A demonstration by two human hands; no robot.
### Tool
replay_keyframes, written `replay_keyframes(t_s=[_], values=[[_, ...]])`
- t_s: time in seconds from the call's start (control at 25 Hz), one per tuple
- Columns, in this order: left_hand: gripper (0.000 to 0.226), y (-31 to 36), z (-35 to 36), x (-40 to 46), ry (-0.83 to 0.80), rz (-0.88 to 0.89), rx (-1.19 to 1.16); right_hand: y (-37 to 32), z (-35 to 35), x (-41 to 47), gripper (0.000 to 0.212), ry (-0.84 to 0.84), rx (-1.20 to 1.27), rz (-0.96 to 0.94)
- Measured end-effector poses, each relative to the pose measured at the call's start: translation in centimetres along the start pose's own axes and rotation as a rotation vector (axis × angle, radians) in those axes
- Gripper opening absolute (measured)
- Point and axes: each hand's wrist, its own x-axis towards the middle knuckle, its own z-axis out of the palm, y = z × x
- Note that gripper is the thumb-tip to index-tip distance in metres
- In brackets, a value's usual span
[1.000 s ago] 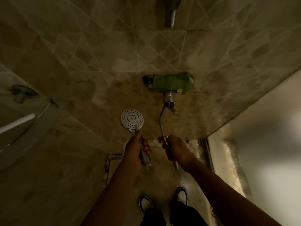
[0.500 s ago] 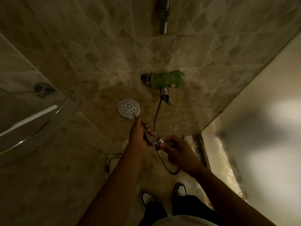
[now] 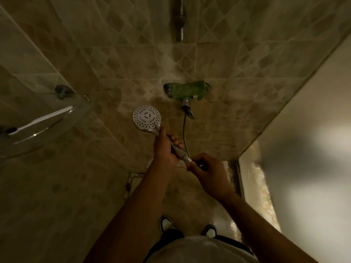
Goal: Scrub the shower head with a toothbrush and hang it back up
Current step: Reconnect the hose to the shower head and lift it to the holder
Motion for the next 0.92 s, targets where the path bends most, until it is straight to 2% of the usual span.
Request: replay_keyframes(t_s=[0.16,0.28,0.4,0.52,0.6,0.72,0.8,0.92], values=[[0.029,-2.2,1.2,-2.0,0.078,0.131,0.022,1.1,-1.3,-1.5,0.014,0.052,-0.121,-0.034],[0.023,-3.1,1.5,-3.2,0.088,0.173,0.037,1.1,-2.3,-2.0,0.025,-0.018,-0.129,-0.031],[0.034,-3.0,1.4,-3.6,0.03,0.134,0.043,0.9,-3.0,-2.1,0.044,-0.126,0.101,0.079],[0.033,-2.5,1.7,-4.1,-0.078,0.098,0.046,0.4,-3.1,-2.1,0.043,-0.181,0.317,0.176],[0.035,-1.8,2.2,-4.5,-0.113,0.077,0.042,0.0,-2.9,-2.0,0.04,-0.164,0.386,0.185],[0.041,-0.8,2.9,-5.1,-0.049,0.086,0.133,0.0,-2.3,-1.6,0.043,-0.133,0.351,0.174],[0.048,-0.3,3.3,-5.5,0.009,0.151,0.259,-0.3,-1.9,-1.7,0.044,-0.128,0.337,0.167],[0.051,-0.3,3.7,-5.7,0.068,0.359,0.352,-0.7,-1.2,-1.7,0.042,-0.077,0.331,0.121]])
